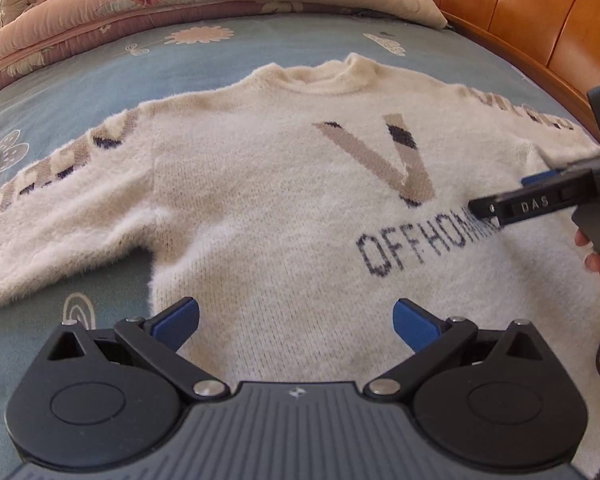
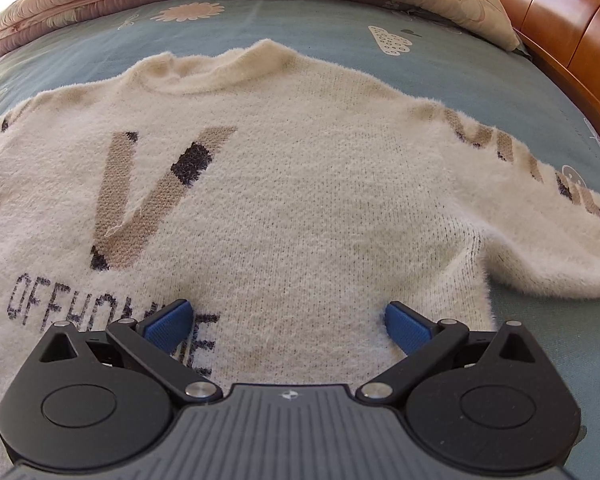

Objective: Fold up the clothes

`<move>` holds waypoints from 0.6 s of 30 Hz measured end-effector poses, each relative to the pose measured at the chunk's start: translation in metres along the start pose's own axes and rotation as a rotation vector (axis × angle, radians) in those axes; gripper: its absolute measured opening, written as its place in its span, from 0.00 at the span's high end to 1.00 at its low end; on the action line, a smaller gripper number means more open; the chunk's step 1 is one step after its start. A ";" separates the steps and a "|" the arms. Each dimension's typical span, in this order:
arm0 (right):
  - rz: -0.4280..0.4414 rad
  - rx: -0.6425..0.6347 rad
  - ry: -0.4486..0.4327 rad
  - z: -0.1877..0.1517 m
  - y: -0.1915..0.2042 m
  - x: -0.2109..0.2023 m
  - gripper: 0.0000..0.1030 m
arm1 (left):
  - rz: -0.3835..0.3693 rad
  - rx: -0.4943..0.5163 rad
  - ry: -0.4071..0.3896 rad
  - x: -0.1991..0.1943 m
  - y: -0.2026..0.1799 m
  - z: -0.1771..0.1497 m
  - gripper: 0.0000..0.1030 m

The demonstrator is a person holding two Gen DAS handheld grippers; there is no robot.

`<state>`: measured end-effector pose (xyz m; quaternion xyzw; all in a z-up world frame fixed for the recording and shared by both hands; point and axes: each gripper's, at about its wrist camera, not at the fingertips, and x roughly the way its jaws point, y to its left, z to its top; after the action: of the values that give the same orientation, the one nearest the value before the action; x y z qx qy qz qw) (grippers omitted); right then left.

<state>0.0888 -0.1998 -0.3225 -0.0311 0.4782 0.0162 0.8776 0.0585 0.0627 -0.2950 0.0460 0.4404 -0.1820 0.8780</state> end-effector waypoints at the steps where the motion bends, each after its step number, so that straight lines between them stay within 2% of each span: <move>1: -0.005 0.005 -0.001 0.000 0.001 0.000 0.00 | -0.013 -0.017 -0.016 0.005 0.006 0.007 0.01; 5: -0.022 0.013 0.004 0.000 0.003 -0.002 0.00 | -0.078 -0.051 0.031 0.031 0.020 0.012 0.01; 12: -0.007 0.040 0.044 -0.012 -0.004 -0.015 0.00 | -0.045 0.151 0.086 -0.012 0.002 -0.027 0.01; 16: -0.022 0.079 0.062 -0.038 -0.007 -0.040 0.00 | -0.101 0.201 0.068 -0.052 -0.014 -0.051 0.01; 18: -0.030 0.097 0.063 -0.052 -0.006 -0.053 0.00 | -0.121 0.230 0.057 -0.059 -0.023 -0.057 0.01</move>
<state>0.0167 -0.2093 -0.3064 0.0036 0.5053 -0.0213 0.8627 -0.0253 0.0712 -0.2807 0.1247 0.4434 -0.2826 0.8414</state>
